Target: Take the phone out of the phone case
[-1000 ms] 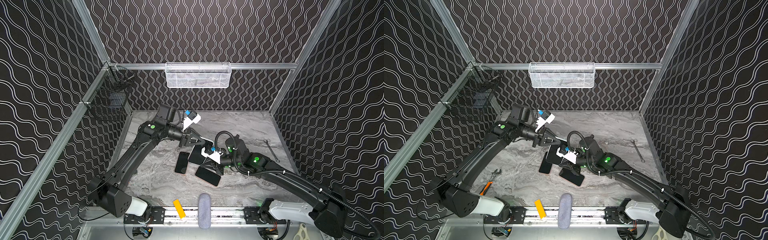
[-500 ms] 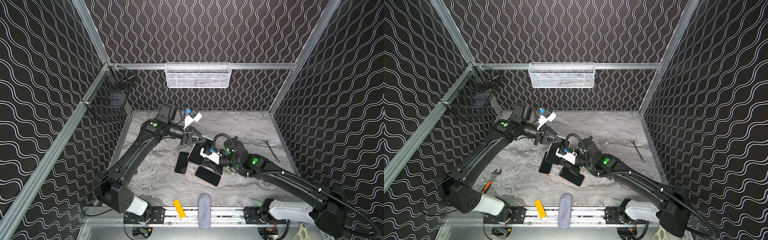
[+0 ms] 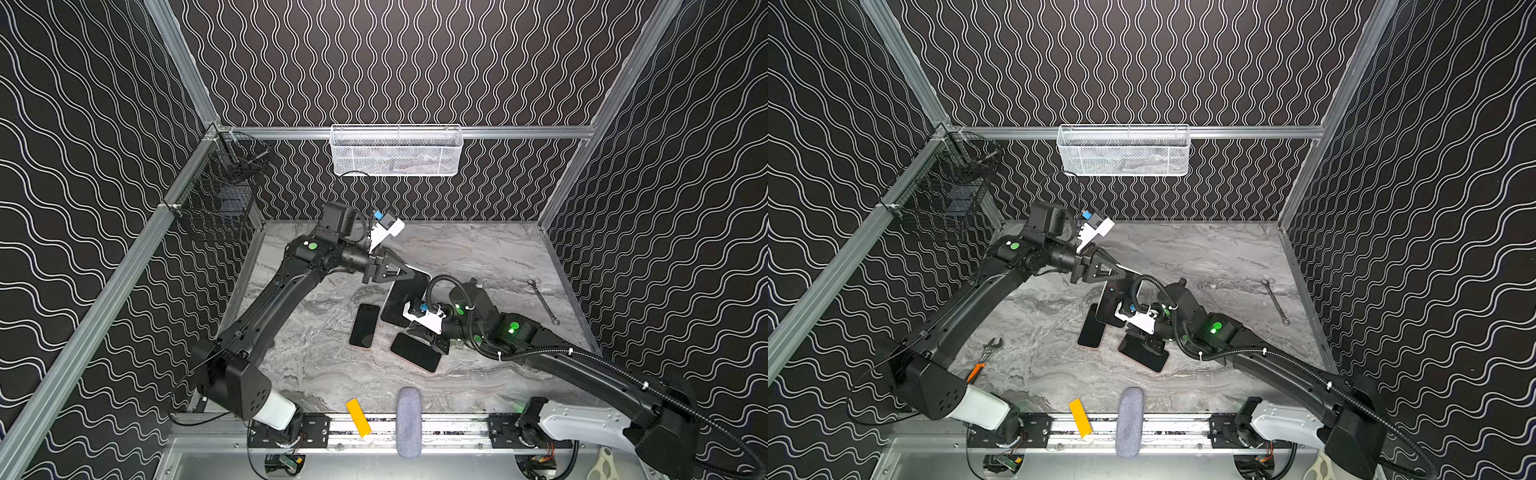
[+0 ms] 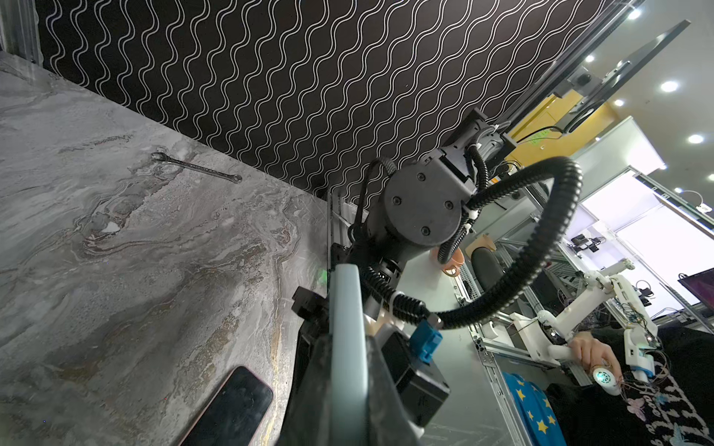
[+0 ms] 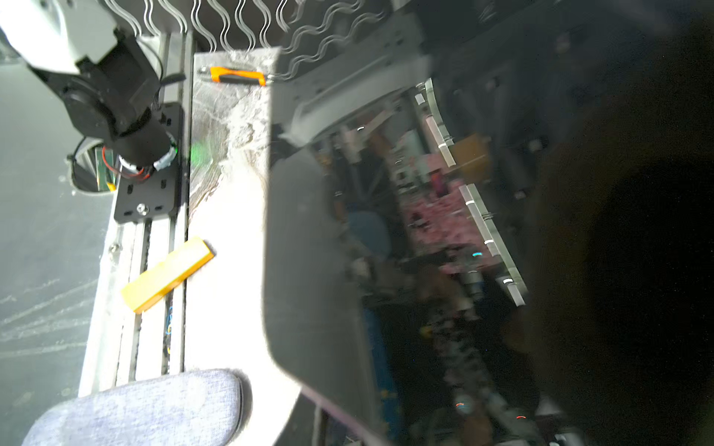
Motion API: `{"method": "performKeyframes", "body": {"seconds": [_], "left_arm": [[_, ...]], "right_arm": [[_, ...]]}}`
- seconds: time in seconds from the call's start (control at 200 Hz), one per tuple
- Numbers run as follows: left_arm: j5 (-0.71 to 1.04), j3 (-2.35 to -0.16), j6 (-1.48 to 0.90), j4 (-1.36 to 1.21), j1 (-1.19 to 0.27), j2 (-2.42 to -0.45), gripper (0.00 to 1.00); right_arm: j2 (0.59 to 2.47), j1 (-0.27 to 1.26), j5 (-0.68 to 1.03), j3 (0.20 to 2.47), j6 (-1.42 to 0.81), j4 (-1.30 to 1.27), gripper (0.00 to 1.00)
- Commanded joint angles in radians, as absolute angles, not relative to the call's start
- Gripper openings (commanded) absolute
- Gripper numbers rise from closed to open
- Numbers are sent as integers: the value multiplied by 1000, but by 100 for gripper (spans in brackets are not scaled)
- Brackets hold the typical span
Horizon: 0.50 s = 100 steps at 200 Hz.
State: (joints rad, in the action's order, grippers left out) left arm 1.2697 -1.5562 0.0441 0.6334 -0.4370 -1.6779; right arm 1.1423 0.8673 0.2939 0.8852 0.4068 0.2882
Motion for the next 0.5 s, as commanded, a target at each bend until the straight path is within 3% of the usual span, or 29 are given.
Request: {"method": "performKeyframes", "body": {"seconds": [0.0,0.18,0.325,0.496], "left_arm": [[1266,-1574,-38,607,-410,-1687,0],[1145,-1492,-391,370,-307,-1663,0],[1098,-1225,-967,-227,-204,-1593,0],[974,-1132,-1081,-278,-197,-1513,0]], "right_arm": [[1118,847,331,876,376,291,18],[1056,683,570,825,259,208,24],[1015,511,754,752,63,38,29],[997,388,877,656,-184,-231,40]]}}
